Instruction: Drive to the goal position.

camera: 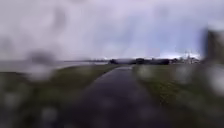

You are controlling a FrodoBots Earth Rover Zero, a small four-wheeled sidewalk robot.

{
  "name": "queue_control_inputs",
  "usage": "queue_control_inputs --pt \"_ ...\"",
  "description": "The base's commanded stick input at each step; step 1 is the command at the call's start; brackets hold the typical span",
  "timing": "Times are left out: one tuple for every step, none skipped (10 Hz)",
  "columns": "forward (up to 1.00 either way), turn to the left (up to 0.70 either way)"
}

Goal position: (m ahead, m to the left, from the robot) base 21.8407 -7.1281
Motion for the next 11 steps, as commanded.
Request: queue_control_inputs --pt "0.70 0.00" --pt "0.70 0.00" --pt "0.70 0.00" --pt "0.70 0.00" --pt "0.70 0.00" --pt "0.70 0.00" --pt "0.70 0.00" --pt "0.70 0.00" --pt "0.70 0.00" --pt "0.70 0.00" --pt "0.70 0.00"
